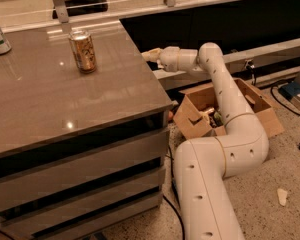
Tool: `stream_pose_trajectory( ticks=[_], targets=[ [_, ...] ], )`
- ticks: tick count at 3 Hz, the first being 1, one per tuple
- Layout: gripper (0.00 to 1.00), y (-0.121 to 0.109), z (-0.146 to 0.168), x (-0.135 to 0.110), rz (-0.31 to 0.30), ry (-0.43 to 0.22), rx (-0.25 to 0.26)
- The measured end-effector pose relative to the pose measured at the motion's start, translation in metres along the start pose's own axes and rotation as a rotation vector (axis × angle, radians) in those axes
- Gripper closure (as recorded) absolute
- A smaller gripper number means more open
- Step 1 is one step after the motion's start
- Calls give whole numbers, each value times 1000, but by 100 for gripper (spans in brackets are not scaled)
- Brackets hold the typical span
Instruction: Move apple near 7up can
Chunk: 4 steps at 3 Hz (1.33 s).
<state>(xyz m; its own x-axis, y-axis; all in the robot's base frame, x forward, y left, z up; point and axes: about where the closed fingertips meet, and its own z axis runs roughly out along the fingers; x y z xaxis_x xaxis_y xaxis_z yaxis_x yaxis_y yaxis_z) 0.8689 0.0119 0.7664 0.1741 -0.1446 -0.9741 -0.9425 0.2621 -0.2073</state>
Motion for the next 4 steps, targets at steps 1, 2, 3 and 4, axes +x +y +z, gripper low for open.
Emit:
stream_pose_trajectory(
  ticks=[1, 2, 3, 4],
  targets=[
    [35, 1, 4, 0, 1, -1, -5],
    [13, 2, 8, 0, 1, -1, -9],
    [0, 4, 13, 0, 2, -2, -15],
    [0, 4, 13, 0, 2, -2, -15]
  ],
)
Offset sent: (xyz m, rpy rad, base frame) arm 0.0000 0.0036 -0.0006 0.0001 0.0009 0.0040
